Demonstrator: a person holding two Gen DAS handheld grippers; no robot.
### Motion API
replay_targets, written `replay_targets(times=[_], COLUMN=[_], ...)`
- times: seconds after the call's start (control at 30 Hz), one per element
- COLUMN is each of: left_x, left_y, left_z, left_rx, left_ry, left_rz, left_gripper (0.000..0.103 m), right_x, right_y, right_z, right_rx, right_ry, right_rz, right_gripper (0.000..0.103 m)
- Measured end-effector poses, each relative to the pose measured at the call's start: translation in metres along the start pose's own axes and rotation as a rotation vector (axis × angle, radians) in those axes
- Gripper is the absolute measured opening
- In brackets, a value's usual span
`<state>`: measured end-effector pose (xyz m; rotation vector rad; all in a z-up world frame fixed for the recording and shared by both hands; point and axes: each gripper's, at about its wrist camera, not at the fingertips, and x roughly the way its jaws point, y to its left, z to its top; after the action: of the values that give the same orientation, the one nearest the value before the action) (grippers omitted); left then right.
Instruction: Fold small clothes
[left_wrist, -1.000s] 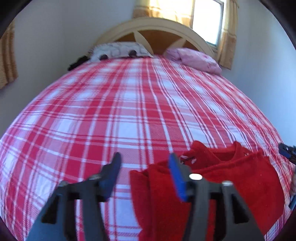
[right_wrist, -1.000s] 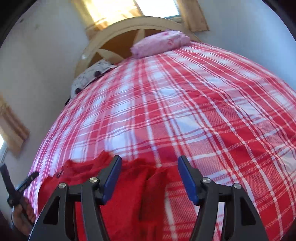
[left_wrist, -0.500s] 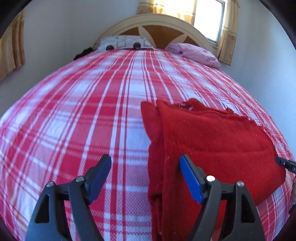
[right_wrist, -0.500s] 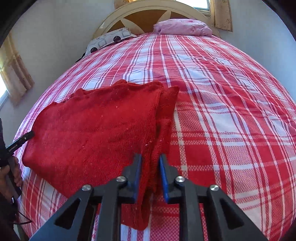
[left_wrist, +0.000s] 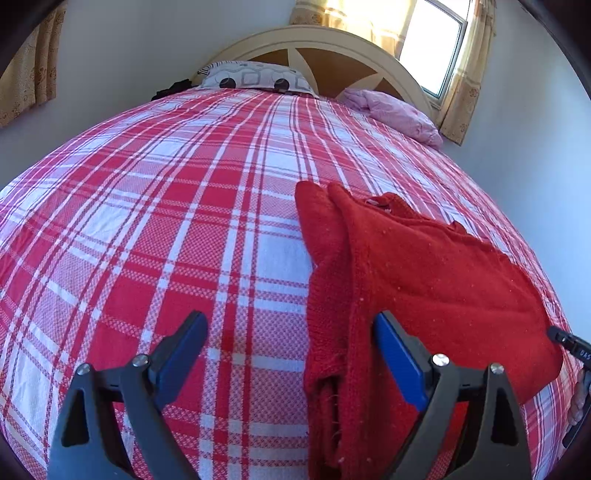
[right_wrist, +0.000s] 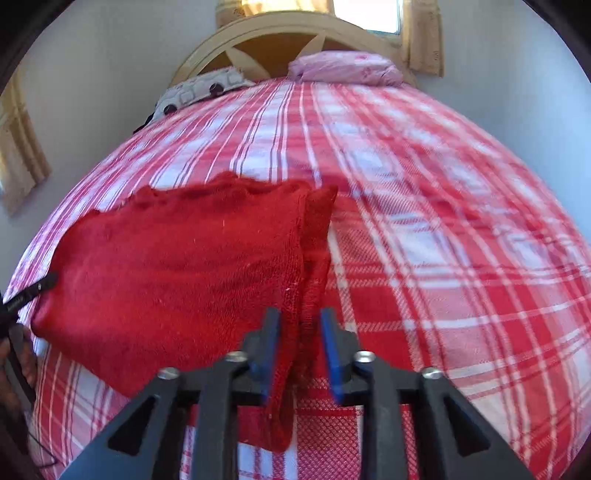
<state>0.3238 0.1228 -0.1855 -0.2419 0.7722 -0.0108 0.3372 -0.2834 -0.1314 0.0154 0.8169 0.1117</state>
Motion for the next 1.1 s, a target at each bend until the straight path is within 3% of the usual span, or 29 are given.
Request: replay_targets(times=[0.1, 0.2, 0.37, 0.57, 0.77, 0.93, 1.03, 1.1], left_x=[0.004, 0.01, 0.012, 0.014, 0.014, 0.015, 0.015, 0.015], left_y=[-0.002, -0.005, -0.008, -0.008, -0.008, -0.008, -0.007, -0.006], left_z=[0.0, 0.0, -0.002, -0.003, -0.003, -0.003, -0.002, -0.002], left_rx=[0.008, 0.027, 0.048, 0.052, 0.05, 0.047, 0.043, 0.035], left_ry=[0.02, 0.052, 0.061, 0.071, 0.072, 0.074, 0.074, 0.073], left_rz=[0.01, 0.026, 0.061, 0.067, 0.065, 0.061, 0.056, 0.046], left_gripper=[0.1, 0.101, 0.103, 0.103, 0.103, 0.103, 0.103, 0.103], right_x=[-0.016, -0.012, 0.037, 0.028, 0.005, 0.017, 0.038, 0.044], right_y=[0.024, 0.05, 0.056, 0.061, 0.119, 0.186, 0.206, 0.209], right_z=[0.008, 0.013, -0.002, -0.009, 0.002, -0.012, -0.029, -0.037], right_rx=[-0.063, -0.137, -0.153, -0.163, -0.228, -0.303, -0.329, -0.339], right_ry=[-0.063, -0.056, 0.086, 0.074, 0.007, 0.021, 0.08, 0.053], right_rz=[0.021, 0.053, -0.02, -0.051, 0.066, 0.192, 0.171, 0.142], right_gripper=[0.044, 0.045, 0.045, 0.046, 0.046, 0.046, 0.046, 0.048])
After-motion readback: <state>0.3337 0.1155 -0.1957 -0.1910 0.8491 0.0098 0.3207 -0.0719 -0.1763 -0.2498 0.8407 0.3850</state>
